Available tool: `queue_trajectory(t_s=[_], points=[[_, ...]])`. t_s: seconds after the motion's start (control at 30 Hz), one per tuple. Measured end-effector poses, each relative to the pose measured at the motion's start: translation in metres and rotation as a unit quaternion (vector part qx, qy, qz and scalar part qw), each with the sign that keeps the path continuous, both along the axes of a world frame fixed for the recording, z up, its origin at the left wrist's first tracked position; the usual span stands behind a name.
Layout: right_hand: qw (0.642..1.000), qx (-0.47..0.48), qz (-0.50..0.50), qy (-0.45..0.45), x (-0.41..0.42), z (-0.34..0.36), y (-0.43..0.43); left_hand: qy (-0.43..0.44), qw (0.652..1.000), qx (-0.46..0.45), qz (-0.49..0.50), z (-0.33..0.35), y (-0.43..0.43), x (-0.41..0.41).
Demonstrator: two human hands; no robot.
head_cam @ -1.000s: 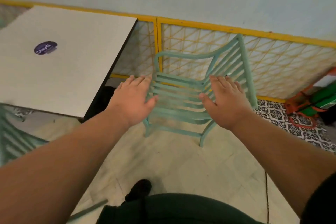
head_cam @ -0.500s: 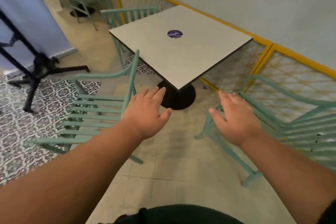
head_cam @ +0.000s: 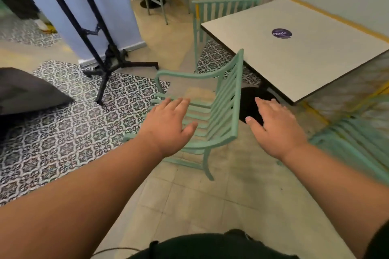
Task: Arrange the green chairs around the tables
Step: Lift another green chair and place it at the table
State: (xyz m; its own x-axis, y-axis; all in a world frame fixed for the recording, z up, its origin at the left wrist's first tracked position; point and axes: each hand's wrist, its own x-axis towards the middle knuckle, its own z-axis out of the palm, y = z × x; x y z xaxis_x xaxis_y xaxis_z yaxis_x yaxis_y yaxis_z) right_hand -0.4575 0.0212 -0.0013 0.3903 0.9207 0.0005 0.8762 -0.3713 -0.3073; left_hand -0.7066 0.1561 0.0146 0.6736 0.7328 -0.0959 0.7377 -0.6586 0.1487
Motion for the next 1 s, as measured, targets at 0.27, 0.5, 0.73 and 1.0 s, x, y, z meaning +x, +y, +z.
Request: queue_trajectory(t_s=[0.27,0.5,0.73,1.0], points=[[0.997,-0.045,0.056,0.012,-0.032,-0.02,0.051,0.01,0.999,-0.02,0.034,-0.022,0.046,-0.043],[0.997,-0.055,0.059,-0.004,-0.023,-0.028,0.09,0.0,0.999,-0.029,0.035,-0.037,0.084,-0.03],[0.999,-0.052,0.011,-0.008,-0.04,-0.034,0.111,-0.006,0.999,-0.042,-0.022,-0.051,0.138,-0.027],[0.989,-0.047,-0.138,0.026,-0.113,-0.071,0.141,0.01,0.989,-0.054,-0.136,-0.095,0.217,-0.064]])
